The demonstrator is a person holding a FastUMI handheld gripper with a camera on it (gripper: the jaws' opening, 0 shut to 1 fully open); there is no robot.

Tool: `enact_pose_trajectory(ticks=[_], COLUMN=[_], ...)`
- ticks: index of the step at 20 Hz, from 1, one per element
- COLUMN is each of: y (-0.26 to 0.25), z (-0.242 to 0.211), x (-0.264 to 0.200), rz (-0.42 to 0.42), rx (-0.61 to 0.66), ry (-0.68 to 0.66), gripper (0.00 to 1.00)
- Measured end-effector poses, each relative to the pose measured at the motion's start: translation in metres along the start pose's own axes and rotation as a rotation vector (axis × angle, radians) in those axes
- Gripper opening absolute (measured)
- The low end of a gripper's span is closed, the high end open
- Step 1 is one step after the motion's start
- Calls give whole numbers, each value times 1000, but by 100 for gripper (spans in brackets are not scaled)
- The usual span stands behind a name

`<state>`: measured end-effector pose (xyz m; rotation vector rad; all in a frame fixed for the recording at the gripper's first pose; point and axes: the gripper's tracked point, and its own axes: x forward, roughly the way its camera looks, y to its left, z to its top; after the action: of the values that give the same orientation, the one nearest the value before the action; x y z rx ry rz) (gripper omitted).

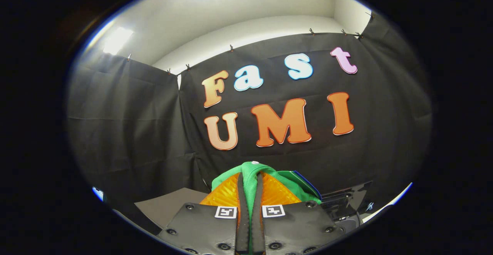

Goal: Put the clothes into the washing machine and then close the washing machine lid.

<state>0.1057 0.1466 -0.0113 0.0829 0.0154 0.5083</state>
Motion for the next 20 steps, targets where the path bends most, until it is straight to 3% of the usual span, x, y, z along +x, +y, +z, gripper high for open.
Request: enact_pose_trajectory(ticks=[5,10,20], y=[-75,-131,-192], z=[-19,-64,-202], x=[-11,-13,-4], rz=[-62,-66,-15], rx=[-27,-45,-26], ry=[44,137,401], gripper=[11,11,11])
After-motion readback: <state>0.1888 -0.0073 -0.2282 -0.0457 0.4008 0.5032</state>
